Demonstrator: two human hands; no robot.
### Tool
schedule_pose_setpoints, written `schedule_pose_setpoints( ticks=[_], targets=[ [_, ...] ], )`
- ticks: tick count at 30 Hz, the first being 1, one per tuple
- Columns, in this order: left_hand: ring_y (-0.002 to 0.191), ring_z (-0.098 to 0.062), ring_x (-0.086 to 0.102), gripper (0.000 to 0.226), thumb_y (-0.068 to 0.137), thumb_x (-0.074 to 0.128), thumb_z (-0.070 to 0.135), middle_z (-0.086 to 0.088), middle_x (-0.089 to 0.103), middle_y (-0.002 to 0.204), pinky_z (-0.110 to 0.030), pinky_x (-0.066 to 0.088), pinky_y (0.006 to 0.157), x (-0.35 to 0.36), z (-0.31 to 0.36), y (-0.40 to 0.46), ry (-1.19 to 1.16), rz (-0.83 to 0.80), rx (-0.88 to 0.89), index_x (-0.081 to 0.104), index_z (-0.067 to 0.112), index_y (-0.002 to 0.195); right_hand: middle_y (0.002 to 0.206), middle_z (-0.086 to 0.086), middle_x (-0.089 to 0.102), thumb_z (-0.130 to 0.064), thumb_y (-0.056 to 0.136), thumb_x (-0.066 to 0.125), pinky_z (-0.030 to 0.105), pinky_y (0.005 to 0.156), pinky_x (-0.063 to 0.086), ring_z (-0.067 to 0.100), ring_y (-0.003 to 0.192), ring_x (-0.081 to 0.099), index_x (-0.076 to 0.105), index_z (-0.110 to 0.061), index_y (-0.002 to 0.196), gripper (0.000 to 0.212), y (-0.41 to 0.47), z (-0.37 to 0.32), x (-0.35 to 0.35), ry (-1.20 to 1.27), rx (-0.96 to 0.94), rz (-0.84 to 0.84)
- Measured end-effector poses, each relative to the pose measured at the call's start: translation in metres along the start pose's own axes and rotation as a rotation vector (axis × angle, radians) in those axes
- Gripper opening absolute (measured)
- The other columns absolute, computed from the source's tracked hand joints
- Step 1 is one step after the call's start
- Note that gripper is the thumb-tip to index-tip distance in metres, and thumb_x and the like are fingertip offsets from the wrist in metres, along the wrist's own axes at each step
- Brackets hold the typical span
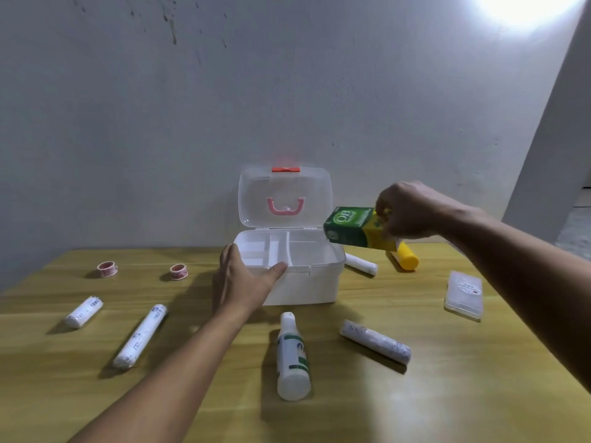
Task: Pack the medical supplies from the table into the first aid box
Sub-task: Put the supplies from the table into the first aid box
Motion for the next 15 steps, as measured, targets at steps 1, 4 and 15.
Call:
schedule_pose_setpoints(
  ticks=[1,4,15],
  targets=[
    [0.139,-0.03,0.031,0.106,0.067,0.072,0.061,-0.007,0.026,0.156,-0.041,0.033,0.112,0.0,0.0,0.0,0.023,-0.003,0.001,0.024,0.01,0.147,0.089,0.013,0.071,-0.012,0.075,0.066,0.036,0.06,0.056,0.029,0.08,0.067,0.072,-0.007,0.094,0.021,0.005,-0.013,0.001,-0.012,-0.045,-0.007],
    [0.139,-0.03,0.032,0.109,0.065,0.065,0.069,-0.006,0.025,0.156,-0.044,0.035,0.111,0.002,-0.001,0.001,0.081,-0.032,0.002,0.024,0.01,0.147,0.078,0.01,0.068,-0.009,0.073,0.065,0.033,0.054,0.052,0.027,0.071,0.065,0.072,-0.005,0.085,0.014,0.021,-0.045,0.016,-0.063,-0.12,-0.059],
    [0.141,-0.028,0.025,0.111,0.063,0.056,0.077,-0.001,0.02,0.157,-0.055,0.03,0.11,0.012,-0.006,0.004,0.147,-0.067,-0.03,0.019,0.015,0.147,0.102,0.008,0.072,-0.014,0.075,0.075,0.031,0.075,0.059,0.024,0.089,0.067,0.072,-0.008,0.107,0.033,0.068,-0.096,0.099,0.024,-0.19,-0.243]
  ],
)
Point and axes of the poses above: each hand's wrist, its own y-axis towards the middle knuckle, its own x-axis out of the palm, z = x × y, the point moved 10 cm from there along y, towards the middle knuckle
